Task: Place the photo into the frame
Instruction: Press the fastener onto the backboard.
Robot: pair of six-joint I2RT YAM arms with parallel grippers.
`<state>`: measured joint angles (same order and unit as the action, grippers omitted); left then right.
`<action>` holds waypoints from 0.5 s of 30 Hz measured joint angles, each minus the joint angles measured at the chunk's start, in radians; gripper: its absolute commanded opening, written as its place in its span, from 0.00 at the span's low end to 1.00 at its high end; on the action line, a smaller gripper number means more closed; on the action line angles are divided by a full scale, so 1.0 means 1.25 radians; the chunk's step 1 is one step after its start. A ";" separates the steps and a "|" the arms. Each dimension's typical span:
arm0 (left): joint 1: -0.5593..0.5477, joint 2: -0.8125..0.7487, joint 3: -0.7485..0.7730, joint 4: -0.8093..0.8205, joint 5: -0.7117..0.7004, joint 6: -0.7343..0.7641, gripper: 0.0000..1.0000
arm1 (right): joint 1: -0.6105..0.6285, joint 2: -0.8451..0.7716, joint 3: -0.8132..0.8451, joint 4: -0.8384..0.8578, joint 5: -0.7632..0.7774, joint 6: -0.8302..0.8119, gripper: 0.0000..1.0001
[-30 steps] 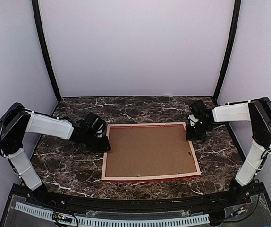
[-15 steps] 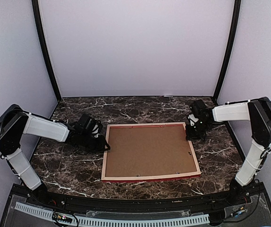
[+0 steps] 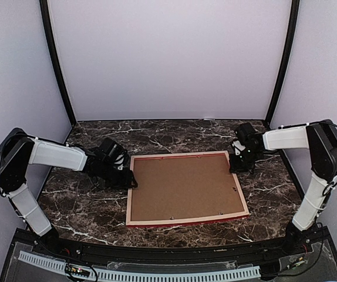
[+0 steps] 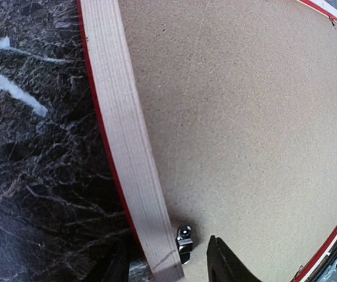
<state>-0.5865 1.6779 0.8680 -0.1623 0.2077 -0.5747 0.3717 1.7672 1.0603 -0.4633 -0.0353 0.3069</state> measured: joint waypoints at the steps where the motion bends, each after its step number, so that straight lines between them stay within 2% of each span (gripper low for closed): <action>1: 0.000 0.000 0.002 -0.009 -0.003 0.005 0.48 | 0.000 0.001 0.001 0.000 -0.002 -0.001 0.19; 15: 0.000 0.000 0.011 -0.043 -0.029 0.017 0.42 | 0.000 0.007 0.005 0.008 -0.011 -0.011 0.18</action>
<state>-0.5869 1.6783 0.8818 -0.2161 0.1715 -0.5537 0.3717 1.7760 1.0668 -0.4534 -0.0490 0.2928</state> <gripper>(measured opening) 0.423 0.185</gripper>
